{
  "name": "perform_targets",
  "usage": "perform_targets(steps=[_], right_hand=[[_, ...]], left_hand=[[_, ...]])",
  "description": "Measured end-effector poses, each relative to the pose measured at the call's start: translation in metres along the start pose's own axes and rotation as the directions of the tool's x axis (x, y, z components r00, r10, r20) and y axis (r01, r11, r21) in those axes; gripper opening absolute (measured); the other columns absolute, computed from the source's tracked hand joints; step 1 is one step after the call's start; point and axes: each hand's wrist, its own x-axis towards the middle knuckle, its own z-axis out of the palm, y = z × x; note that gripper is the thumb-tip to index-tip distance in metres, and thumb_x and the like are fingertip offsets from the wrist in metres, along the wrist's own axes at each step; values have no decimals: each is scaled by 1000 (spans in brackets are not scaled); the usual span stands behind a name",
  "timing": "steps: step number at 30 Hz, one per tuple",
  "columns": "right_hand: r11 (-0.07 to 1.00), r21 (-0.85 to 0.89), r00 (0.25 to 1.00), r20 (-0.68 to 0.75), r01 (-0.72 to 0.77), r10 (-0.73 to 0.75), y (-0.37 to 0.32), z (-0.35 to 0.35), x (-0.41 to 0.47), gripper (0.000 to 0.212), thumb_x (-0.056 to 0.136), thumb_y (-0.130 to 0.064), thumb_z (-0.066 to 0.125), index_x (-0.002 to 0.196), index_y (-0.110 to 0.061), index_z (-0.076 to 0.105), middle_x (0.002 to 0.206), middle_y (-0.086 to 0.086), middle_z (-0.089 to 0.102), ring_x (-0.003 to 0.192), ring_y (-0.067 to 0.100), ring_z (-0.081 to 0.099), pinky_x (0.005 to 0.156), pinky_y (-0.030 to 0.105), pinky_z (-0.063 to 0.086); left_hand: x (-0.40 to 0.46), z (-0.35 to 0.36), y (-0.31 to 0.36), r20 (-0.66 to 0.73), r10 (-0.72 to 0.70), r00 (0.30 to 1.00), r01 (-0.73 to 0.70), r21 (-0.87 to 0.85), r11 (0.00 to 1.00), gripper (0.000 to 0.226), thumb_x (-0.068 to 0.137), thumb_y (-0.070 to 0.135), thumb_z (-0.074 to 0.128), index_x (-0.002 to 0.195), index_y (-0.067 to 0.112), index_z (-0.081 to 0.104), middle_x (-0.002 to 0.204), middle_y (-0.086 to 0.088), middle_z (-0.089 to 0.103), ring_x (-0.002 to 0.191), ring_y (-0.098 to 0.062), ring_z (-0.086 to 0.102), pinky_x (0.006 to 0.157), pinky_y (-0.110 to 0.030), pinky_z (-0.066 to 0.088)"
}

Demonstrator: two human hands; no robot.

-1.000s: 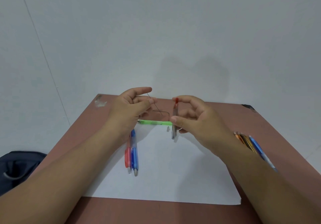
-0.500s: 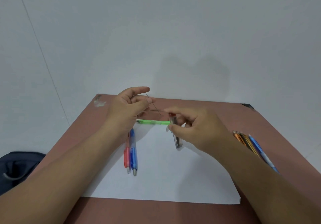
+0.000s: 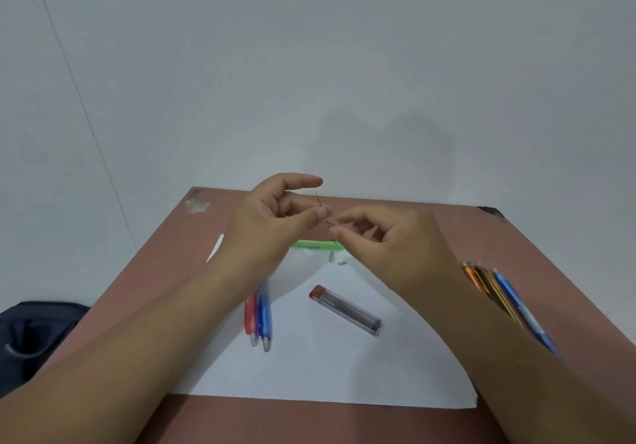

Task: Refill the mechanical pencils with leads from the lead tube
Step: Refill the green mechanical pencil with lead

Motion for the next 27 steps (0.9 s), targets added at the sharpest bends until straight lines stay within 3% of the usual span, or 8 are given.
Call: perform_targets(steps=[4, 8, 11, 14, 16, 18, 23, 27], right_hand=[[1000, 1, 1000, 4, 6, -6, 2, 7, -1, 5, 88, -32, 74, 89, -31, 79, 69, -9, 68, 63, 9, 59, 59, 27, 48], [998, 58, 997, -66, 39, -35, 3, 9, 1, 10, 87, -21, 77, 79, -26, 78, 73, -5, 69, 67, 14, 62, 59, 26, 47], [990, 132, 992, -103, -53, 67, 2, 5, 4, 9, 86, -22, 80, 79, -28, 79, 79, -10, 71, 73, 7, 64, 63, 16, 47], [946, 262, 969, -99, -192, 225, 6, 0, 6, 7, 86, -24, 79, 87, -30, 80, 79, -17, 74, 72, -1, 66, 68, 17, 51], [926, 296, 957, -101, -234, 274, 8, -2, 7, 8, 86, -23, 79, 88, -30, 79, 79, -19, 74, 70, -4, 66, 72, 19, 54], [919, 304, 948, -114, -251, 297, 10, -3, 8, 7, 85, -23, 80, 85, -30, 79, 76, -16, 74, 72, -1, 67, 77, 28, 59], [913, 310, 944, -114, -263, 311, 8, -4, 9, 7, 85, -24, 80, 81, -29, 77, 75, -12, 74, 77, 9, 71, 81, 41, 61], [903, 348, 944, -117, -252, 309, 5, -4, 8, 8, 84, -25, 80, 79, -28, 76, 74, -9, 73, 74, 11, 69, 80, 45, 61]], left_hand=[[-5, 9, 3, 37, 42, 998, -41, -46, 998, 34, 86, -5, 71, 110, 19, 66, 83, -8, 77, 87, -27, 75, 85, -38, 58], [-4, 9, 2, 72, 45, 996, -44, -16, 999, 36, 87, 1, 71, 115, 22, 65, 94, -6, 78, 92, -24, 74, 88, -36, 58], [2, 2, -5, 99, 21, 995, -38, 168, 985, 33, 90, 17, 72, 118, 33, 64, 107, 9, 75, 100, -8, 71, 90, -28, 55], [10, -8, -16, 129, 9, 992, -87, 613, 786, 21, 92, 32, 67, 110, 43, 68, 105, 26, 68, 98, 9, 59, 87, -16, 45], [17, -12, -25, 245, 17, 969, -217, 824, 524, 22, 96, 37, 61, 115, 40, 72, 114, 23, 65, 111, -2, 52, 97, -25, 42], [21, -14, -31, 291, 0, 957, -271, 891, 365, 25, 98, 40, 57, 119, 40, 71, 122, 17, 63, 120, -13, 46, 97, -30, 40], [23, -11, -36, 312, 28, 950, -305, 901, 310, 22, 97, 37, 58, 108, 30, 76, 107, 11, 69, 106, -16, 50, 87, -32, 43], [23, -11, -31, 219, 39, 975, -217, 893, 394, 16, 97, 31, 60, 104, 28, 74, 98, 9, 70, 97, -13, 56, 83, -33, 48]])
